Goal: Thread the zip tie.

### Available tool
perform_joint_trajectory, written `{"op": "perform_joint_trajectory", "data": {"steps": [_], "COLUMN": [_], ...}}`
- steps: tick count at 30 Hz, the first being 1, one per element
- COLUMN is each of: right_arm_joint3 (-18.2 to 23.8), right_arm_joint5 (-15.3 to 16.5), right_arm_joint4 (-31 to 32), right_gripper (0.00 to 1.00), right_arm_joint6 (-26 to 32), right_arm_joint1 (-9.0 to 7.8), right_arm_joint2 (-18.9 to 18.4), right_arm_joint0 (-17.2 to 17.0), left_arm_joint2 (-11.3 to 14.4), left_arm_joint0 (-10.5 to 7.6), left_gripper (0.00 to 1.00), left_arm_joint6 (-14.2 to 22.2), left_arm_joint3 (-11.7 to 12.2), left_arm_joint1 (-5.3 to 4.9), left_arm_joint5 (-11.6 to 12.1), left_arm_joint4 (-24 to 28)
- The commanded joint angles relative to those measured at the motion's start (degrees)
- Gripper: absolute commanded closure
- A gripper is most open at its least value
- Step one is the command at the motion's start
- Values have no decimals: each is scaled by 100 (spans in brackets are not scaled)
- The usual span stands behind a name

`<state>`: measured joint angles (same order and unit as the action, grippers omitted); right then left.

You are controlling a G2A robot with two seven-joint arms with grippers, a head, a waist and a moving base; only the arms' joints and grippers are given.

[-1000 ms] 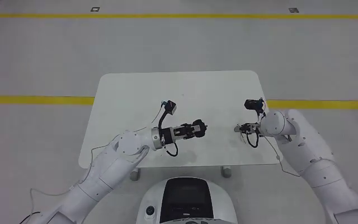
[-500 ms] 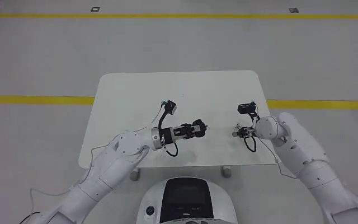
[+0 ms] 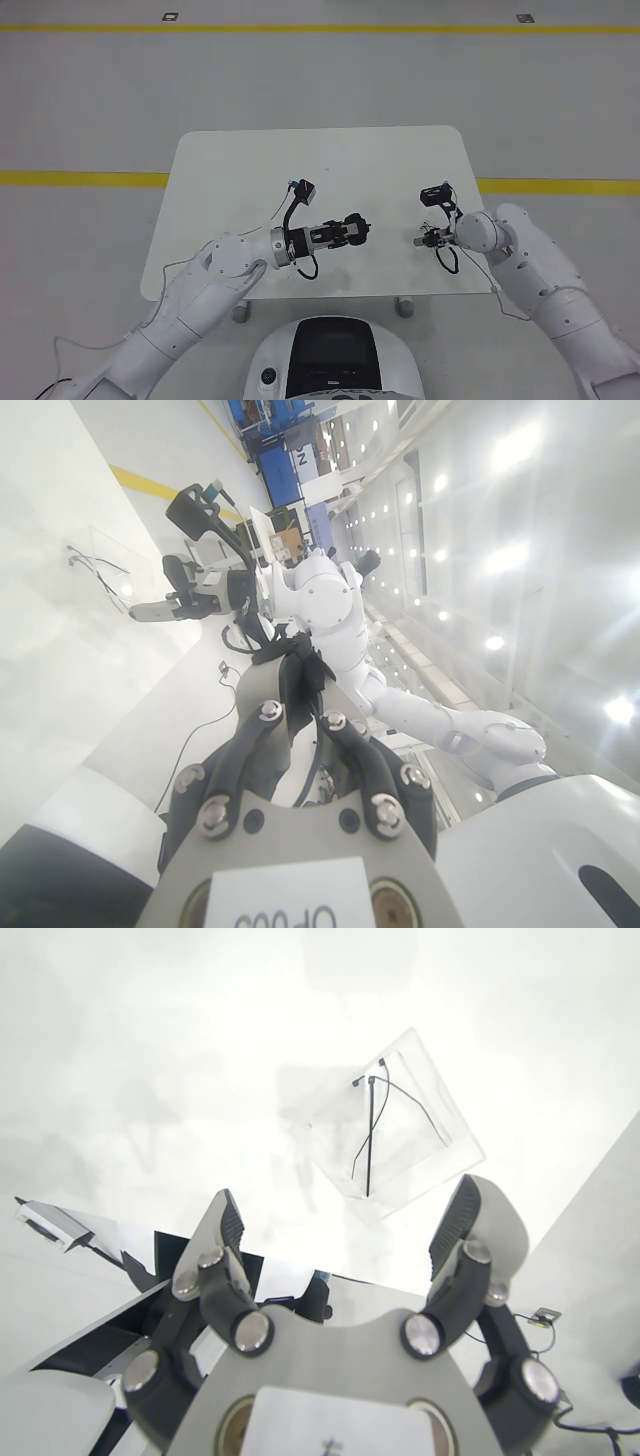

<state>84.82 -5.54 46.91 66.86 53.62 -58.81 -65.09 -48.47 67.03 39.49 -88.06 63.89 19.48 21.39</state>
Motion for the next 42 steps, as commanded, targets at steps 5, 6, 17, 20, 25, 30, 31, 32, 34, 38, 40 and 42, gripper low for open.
{"op": "perform_joint_trajectory", "data": {"steps": [5,6,17,20,25,30,31,32,34,38,40,42], "right_arm_joint3": [2,2,320,401,346,158,130,104,64,-25,-92,-180], "right_arm_joint5": [55,55,60,-76,-63,-86,-84,-99,-121,-140,-140,-132], "right_arm_joint4": [48,48,530,625,574,448,438,425,411,412,418,423], "right_gripper": [0,0,0,22,60,76,78,81,87,93,95,95], "right_arm_joint6": [94,94,-13,27,8,-137,-159,-187,-235,-311,-337,-384], "right_arm_joint1": [4,4,-43,-41,-10,48,57,66,85,121,142,167], "right_arm_joint2": [25,25,-174,-217,-205,-149,-139,-135,-122,-84,-50,-9], "right_arm_joint0": [14,14,-134,-165,-178,-152,-149,-143,-133,-110,-82,-45], "left_arm_joint2": [0,0,0,0,0,0,0,0,0,0,0,0], "left_arm_joint0": [0,0,0,0,0,0,0,0,0,0,0,0], "left_gripper": [100,100,100,100,100,100,100,100,100,100,100,100], "left_arm_joint6": [0,0,0,0,0,0,0,0,0,0,0,0], "left_arm_joint3": [0,0,0,0,0,0,0,0,0,0,0,0], "left_arm_joint1": [0,0,0,0,0,0,0,0,0,0,0,0], "left_arm_joint5": [0,0,0,0,0,0,0,0,0,0,0,0], "left_arm_joint4": [0,0,0,0,0,0,0,0,0,0,0,0]}}
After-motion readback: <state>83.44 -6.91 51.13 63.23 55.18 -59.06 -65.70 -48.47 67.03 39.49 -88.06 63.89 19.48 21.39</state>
